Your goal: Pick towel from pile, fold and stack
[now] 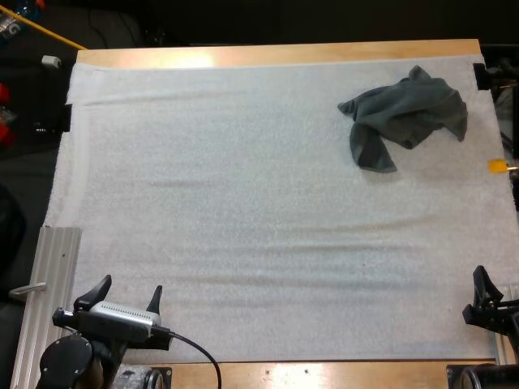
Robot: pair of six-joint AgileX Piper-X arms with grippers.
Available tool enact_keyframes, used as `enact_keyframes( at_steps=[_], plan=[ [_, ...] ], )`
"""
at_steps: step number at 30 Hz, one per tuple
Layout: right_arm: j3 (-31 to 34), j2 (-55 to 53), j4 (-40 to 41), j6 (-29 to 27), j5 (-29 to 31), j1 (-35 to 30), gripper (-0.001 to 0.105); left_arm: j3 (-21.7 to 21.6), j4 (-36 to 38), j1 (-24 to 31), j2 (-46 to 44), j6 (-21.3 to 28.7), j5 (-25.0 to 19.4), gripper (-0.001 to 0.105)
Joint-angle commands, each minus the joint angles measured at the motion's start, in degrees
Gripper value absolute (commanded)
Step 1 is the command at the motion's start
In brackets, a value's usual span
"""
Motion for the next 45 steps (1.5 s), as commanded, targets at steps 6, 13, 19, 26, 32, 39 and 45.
enact_keyframes(
  at_steps=[6,13,19,26,32,39,45],
  plan=[
    [-0.13,-1.63,-0.07,-0.15,-0.38,-0.38,0.071,-0.18,-0.65,-0.02,-7.41,-0.29,0.12,0.071],
    [-5.00,2.79,0.15,-0.15,-2.98,-0.38,0.071,-2.49,-0.36,-2.51,-4.46,-0.48,0.37,0.071],
    [-14.02,9.03,4.04,-0.15,-7.81,-0.38,0.071,-6.45,-0.36,-6.72,0.47,-0.48,1.35,0.071],
    [-21.71,14.24,8.16,-0.15,-17.16,-0.38,0.071,-11.75,-1.71,-11.89,7.63,-1.23,6.85,0.071],
    [-26.49,17.27,9.09,-0.15,-27.74,-0.38,0.071,-16.25,-4.07,-16.88,12.86,-2.67,12.28,0.071],
    [-29.04,21.06,8.33,1.88,-30.85,-0.38,0.071,-18.79,-4.07,-20.09,17.36,-3.09,13.01,0.071],
    [-29.03,27.40,3.97,4.24,-31.49,-0.38,0.071,-18.79,-4.07,-20.09,19.31,-3.09,13.00,0.071]
  ],
)
